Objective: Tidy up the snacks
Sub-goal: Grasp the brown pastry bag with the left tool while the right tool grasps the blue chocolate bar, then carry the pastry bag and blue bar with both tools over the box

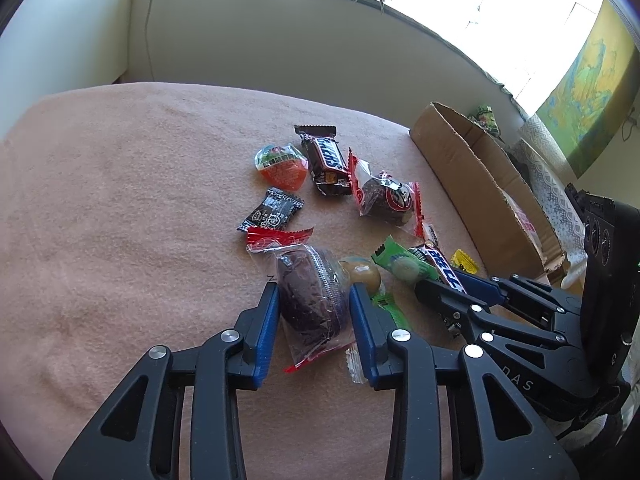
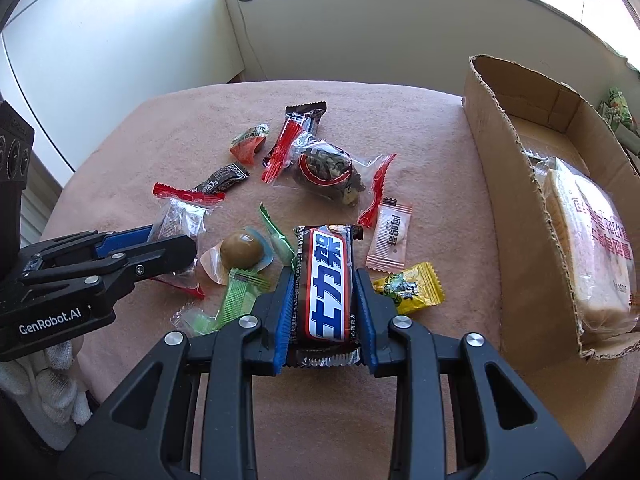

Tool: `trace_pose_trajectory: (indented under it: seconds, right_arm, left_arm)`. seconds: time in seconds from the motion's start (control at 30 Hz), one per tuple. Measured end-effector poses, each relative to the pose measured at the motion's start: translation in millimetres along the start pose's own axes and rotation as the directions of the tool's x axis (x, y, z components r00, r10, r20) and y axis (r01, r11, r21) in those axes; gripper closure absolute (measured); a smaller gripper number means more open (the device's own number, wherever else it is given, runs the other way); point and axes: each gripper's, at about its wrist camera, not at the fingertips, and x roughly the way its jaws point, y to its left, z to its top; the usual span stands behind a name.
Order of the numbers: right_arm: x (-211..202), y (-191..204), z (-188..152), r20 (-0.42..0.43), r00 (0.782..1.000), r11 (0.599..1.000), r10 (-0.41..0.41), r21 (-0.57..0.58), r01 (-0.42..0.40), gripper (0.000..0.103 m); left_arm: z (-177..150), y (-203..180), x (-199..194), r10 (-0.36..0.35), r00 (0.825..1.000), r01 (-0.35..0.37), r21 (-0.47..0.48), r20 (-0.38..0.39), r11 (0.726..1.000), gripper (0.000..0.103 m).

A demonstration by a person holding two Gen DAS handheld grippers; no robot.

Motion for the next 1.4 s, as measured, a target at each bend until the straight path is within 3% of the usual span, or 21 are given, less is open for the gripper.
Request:
trace_pose_trajectory:
  seconds: [0.23,0.5,0.77,0.83,1.4]
  right_arm:
    - [-3,5,-7,-0.011,1.000,0.999,-0.013,-0.038,0.013,0.069]
    - [-16,-8,-7,-0.009,1.000,1.000,0.023,0.014,-0.023,0.067]
    - [-9,-7,-7,-0.024,1.000,1.000,0.012,-0.020,-0.012,0.067]
    - [-7,-5,-6,-0.022,1.000,1.000,0.010,-0.021,-0.011,0.073]
    - [-52,-9,6,0.102,0.994,0.999,0.039,0.008,-0.040,0.073]
  left_arm:
    - [-1,3,-3,0.004,1.000,-0.004,-0.006,0.001,1.000,0.069]
    - [-2,3,-5,0.003,1.000,-0.003,-0.006,0.002,1.000,0.069]
    - [-3,3,-3,0.004,1.000,-0.004,-0.008,0.002,1.000,0.069]
    - [-4,3,-4,0.004,1.000,-0.004,-0.009,0.004,1.000,0.070]
    - [10,-14,-31,-0.043,0.996,0.042,0.012,0.072,0.999,0.070]
